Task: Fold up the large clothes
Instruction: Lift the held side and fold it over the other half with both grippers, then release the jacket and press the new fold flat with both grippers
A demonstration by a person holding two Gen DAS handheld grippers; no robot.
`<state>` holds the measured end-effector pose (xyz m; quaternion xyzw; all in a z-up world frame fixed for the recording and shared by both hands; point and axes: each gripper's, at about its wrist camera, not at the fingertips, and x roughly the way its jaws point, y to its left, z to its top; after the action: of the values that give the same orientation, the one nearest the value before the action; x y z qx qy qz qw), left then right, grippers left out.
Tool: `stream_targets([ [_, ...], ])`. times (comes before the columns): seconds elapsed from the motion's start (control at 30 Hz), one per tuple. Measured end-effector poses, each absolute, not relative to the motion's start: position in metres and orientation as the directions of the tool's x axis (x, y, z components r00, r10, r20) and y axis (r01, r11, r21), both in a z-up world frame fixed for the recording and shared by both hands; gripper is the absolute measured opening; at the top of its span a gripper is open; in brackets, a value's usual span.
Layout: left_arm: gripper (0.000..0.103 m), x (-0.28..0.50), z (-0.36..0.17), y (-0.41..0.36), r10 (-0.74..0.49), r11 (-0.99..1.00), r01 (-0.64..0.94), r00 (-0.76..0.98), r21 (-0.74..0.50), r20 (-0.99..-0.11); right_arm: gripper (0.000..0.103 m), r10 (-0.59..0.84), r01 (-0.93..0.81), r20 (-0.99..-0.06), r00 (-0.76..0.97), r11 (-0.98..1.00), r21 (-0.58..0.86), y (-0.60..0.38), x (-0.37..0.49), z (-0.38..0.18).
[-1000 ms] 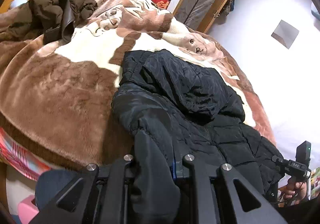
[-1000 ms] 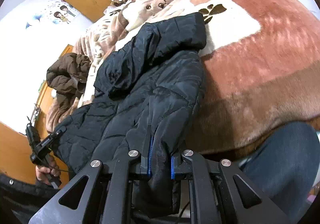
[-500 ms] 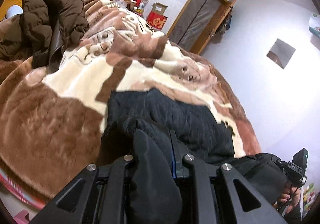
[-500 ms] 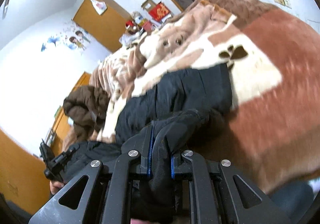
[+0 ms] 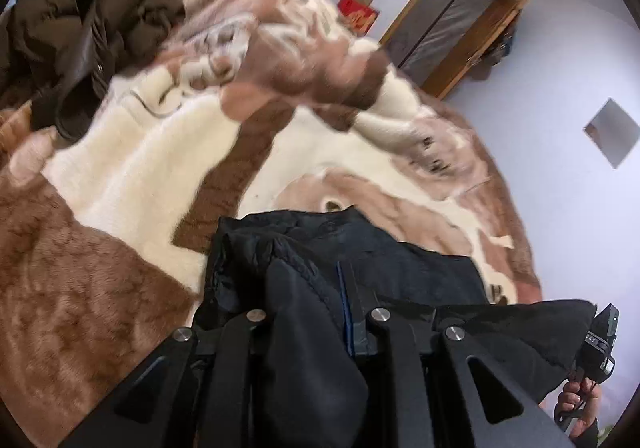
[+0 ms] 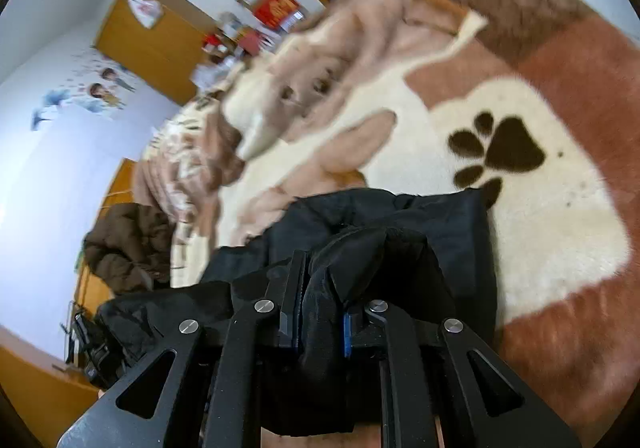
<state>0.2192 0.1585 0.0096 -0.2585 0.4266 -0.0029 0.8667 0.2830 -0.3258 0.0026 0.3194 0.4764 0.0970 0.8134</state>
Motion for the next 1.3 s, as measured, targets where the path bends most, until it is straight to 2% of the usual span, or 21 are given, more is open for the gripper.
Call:
stream_targets([
  [0.23, 0.025, 0.26, -0.042, 0.159, -0.231, 0.85, -0.28, 0.565, -0.447, -0.792, 0.021, 0.497, 0.242, -0.728, 0.472, 0.721, 0.649, -0.333, 0.318, -0.046],
  [0.37, 0.029, 0.273, -0.051, 0.161, -0.264, 0.838, -0.283, 0.538, -0.467, -0.8, 0.025, 0.53, 0.254, -0.716, 0.454, 0.693, 0.674, -0.338, 0.325, -0.051],
  [0.43, 0.032, 0.273, -0.045, 0.166, -0.299, 0.819, -0.285, 0.53, -0.499, -0.793, 0.033, 0.57, 0.247, -0.675, 0.469, 0.649, 0.72, -0.345, 0.322, -0.039],
  [0.5, 0.043, 0.267, -0.029, 0.174, -0.345, 0.782, -0.265, 0.568, -0.564, -0.747, 0.057, 0.606, 0.216, -0.599, 0.523, 0.586, 0.781, -0.355, 0.317, -0.02],
  [0.57, 0.051, 0.262, -0.01, 0.179, -0.375, 0.752, -0.237, 0.614, -0.615, -0.695, 0.062, 0.603, 0.189, -0.551, 0.576, 0.558, 0.808, -0.363, 0.31, -0.002],
  [0.67, 0.055, 0.256, 0.014, 0.183, -0.369, 0.744, -0.208, 0.665, -0.635, -0.65, 0.062, 0.54, 0.158, -0.535, 0.65, 0.592, 0.79, -0.367, 0.299, 0.024],
  [0.8, 0.059, 0.251, 0.028, 0.178, -0.359, 0.754, -0.193, 0.679, -0.627, -0.641, 0.062, 0.412, 0.077, -0.536, 0.737, 0.736, 0.672, -0.354, 0.279, 0.059],
  [0.93, 0.063, 0.244, 0.035, 0.178, -0.325, 0.765, -0.182, 0.719, -0.617, -0.615, 0.062, 0.355, -0.001, -0.553, 0.754, 0.842, 0.54, -0.328, 0.264, 0.075],
  [1.17, 0.064, 0.237, 0.03, 0.181, -0.236, 0.778, -0.245, 0.74, -0.579, -0.629, 0.062, 0.314, -0.078, -0.713, 0.627, 0.936, 0.343, -0.274, 0.267, 0.019],
  [1.27, 0.073, 0.231, 0.038, 0.191, -0.148, 0.79, -0.276, 0.781, -0.548, -0.607, 0.062, 0.267, -0.039, -0.776, 0.571, 0.953, 0.299, -0.273, 0.278, -0.014],
  [1.3, 0.074, 0.23, 0.041, 0.194, -0.135, 0.791, -0.283, 0.783, -0.542, -0.607, 0.062, 0.255, -0.027, -0.786, 0.563, 0.956, 0.291, -0.274, 0.28, -0.02],
])
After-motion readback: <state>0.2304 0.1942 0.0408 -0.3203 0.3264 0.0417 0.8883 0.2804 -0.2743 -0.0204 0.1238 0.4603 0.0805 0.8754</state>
